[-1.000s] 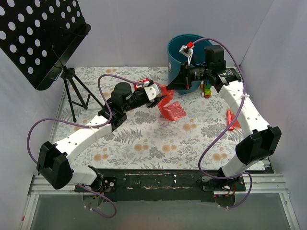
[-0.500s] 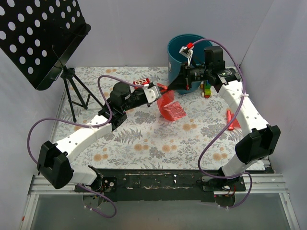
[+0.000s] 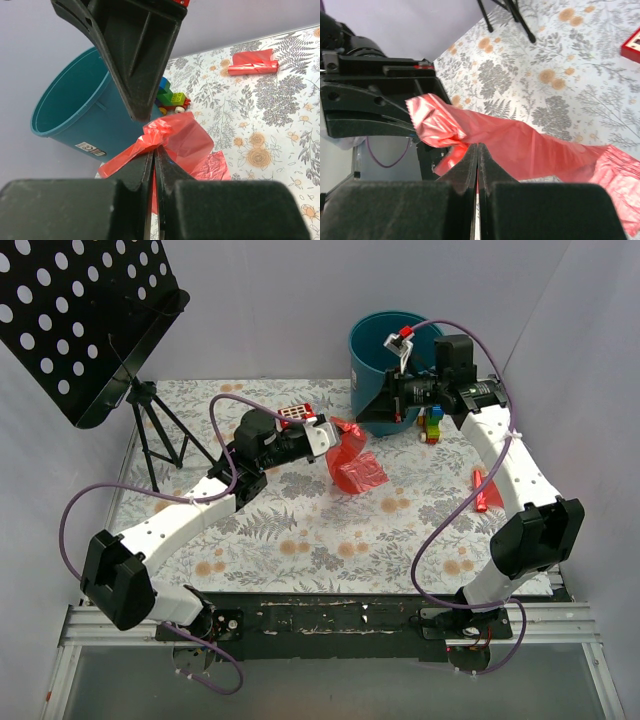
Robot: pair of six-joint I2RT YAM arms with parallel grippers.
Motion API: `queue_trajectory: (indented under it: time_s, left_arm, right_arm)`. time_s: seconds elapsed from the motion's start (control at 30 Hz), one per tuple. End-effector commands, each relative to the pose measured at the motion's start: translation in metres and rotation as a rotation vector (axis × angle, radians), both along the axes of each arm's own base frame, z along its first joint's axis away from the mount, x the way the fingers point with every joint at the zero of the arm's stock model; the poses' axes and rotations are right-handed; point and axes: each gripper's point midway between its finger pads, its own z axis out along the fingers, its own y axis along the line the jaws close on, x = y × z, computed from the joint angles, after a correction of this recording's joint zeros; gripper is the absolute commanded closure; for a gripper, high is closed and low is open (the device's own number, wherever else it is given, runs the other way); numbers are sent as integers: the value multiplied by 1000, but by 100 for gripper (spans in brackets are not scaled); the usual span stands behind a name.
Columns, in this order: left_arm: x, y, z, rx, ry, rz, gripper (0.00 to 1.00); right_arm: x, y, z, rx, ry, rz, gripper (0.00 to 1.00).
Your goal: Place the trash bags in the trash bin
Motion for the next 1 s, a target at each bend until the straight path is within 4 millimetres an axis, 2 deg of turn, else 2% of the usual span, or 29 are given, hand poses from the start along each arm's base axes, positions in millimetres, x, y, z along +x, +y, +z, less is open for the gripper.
queue_trajectory:
  time_s: [0.0, 0.13, 0.17, 0.2, 0.23, 0.3, 0.33, 0.37, 0.5, 0.67, 0.97]
  left_arm:
    - [-13, 10, 27, -38, -19, 6, 100]
    - [-18, 9, 24, -50, 47, -12, 100]
    - [-19, 9, 24, -53, 55, -14, 100]
    - [-20, 10, 25, -57, 60, -14, 100]
    - [-20, 10, 26, -58, 62, -17, 100]
    - [-22, 9, 24, -56, 65, -27, 100]
    - [-23, 9, 24, -57, 66, -31, 100]
    - [-23, 9, 26, -62, 64, -30, 100]
    - [-24, 9, 28, -64, 61, -32, 100]
    - [-24, 11, 33, -70, 50, -23, 100]
    - [-18, 17, 40, -108, 50, 27, 100]
  right_arm:
    - [11, -13, 10, 0, -71, -42, 99]
    - [6, -13, 13, 1, -111, -25, 99]
    - [-1, -10, 16, 22, -121, 21, 99]
    - [-6, -8, 19, 26, -138, 48, 93]
    - [-9, -6, 20, 24, -147, 58, 75]
    - [-14, -2, 20, 24, -182, 78, 48]
    - [-18, 0, 21, 28, -192, 89, 42]
    - [-21, 3, 22, 32, -200, 99, 41]
    - [-27, 15, 16, 19, -203, 125, 42]
    - [-23, 17, 7, -12, -209, 108, 57]
    - [-28, 15, 3, -24, -203, 110, 57]
